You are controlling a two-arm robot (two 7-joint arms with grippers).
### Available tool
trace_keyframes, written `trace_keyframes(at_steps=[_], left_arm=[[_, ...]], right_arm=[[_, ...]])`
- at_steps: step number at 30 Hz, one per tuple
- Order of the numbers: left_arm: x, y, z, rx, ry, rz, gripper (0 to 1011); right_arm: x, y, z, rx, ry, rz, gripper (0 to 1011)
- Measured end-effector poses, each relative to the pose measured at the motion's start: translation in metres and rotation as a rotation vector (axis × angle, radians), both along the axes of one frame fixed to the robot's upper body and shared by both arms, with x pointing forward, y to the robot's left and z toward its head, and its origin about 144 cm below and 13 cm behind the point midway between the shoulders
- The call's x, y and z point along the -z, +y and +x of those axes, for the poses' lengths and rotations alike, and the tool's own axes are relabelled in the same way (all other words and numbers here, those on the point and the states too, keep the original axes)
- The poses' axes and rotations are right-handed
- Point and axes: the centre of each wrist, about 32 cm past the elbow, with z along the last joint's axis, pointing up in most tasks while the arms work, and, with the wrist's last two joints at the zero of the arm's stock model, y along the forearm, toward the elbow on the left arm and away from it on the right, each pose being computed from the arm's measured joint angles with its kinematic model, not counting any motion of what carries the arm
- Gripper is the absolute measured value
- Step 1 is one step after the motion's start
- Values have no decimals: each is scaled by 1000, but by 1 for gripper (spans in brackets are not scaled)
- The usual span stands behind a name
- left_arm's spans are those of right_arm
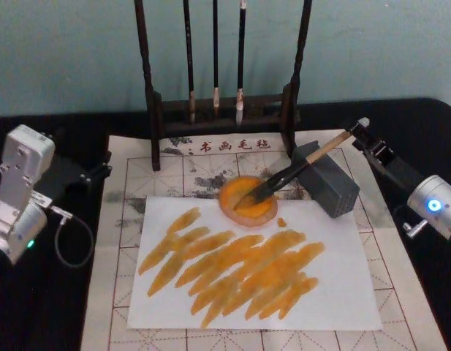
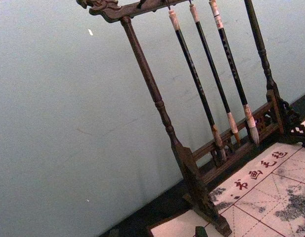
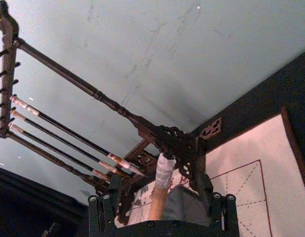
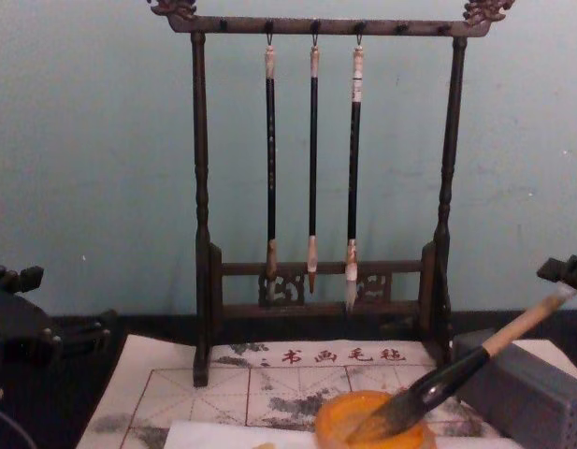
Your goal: Pick up the brush from the inkstone, write on the paper, then place the brush back to its original position.
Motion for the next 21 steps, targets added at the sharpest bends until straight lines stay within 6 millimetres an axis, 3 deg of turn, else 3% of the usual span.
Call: trace_keyframes(at_steps=[21], left_arm=[[0,0,0,0,0,0,1001]], right_arm=[[7,6,15,-35,24,73,1000]])
